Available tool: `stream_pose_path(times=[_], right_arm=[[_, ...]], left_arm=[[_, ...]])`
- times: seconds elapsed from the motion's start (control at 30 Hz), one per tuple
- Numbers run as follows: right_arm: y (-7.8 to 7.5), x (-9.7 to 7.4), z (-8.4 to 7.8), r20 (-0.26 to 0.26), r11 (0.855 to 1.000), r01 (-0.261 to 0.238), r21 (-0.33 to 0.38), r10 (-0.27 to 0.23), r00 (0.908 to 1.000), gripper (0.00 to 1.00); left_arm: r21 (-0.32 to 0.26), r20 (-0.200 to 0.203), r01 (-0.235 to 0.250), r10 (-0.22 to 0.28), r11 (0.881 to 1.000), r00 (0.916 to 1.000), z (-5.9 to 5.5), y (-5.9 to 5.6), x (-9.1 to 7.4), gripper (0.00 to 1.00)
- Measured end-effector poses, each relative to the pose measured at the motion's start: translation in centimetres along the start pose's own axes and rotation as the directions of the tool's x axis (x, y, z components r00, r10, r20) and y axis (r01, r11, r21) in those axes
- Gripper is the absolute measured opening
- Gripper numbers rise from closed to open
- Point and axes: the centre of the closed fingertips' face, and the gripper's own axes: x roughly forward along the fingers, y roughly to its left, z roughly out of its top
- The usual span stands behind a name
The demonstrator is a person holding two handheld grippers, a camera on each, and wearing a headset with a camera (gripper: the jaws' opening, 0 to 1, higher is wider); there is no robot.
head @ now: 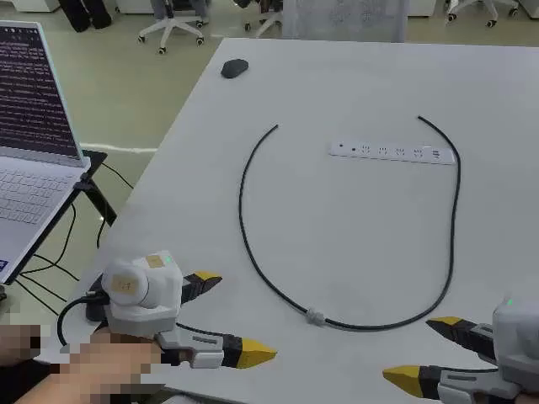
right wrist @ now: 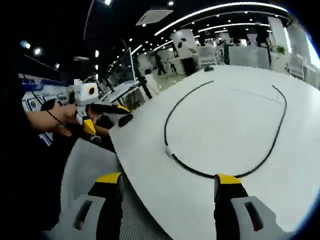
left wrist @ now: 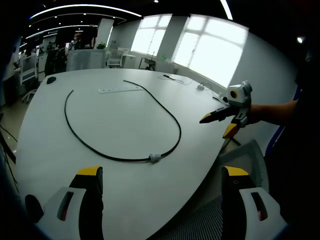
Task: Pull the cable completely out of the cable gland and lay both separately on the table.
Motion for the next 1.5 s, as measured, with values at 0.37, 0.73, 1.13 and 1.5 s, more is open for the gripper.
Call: stream_pose_path(times=[0.37, 0.73, 1.13, 1.5], right_arm=[[1.1, 0.7, 0.5, -0.017, 1.0, -0.021, -0.005, 0.021, 0.9996, 0.81], [1.1, 1.7, 1.5, -0.043, 1.0, -0.012, -0.014, 0.011, 0.999, 0.76], [1.1, 4.0, 3.5, -0.087, 0.998, 0.0, -0.064, -0.005, 0.9962, 0.7], [1.3, 6.7, 3.9, -0.159, 0.995, 0.002, -0.101, -0.018, 0.9872, 0.61]], left_arm=[[0.009, -0.011, 0.027, -0.027, 1.0, 0.9996, -0.6, -0.3, 0.1, 0.98], [0.02, -0.037, 0.046, -0.045, 0.999, 0.9983, -1.1, 0.4, 0.4, 0.97], [0.034, -0.054, 0.054, -0.052, 0.998, 0.9972, -1.7, 1.3, 0.3, 0.96], [0.043, -0.066, 0.073, -0.071, 0.996, 0.9953, -2.6, 1.8, -0.2, 0.96]])
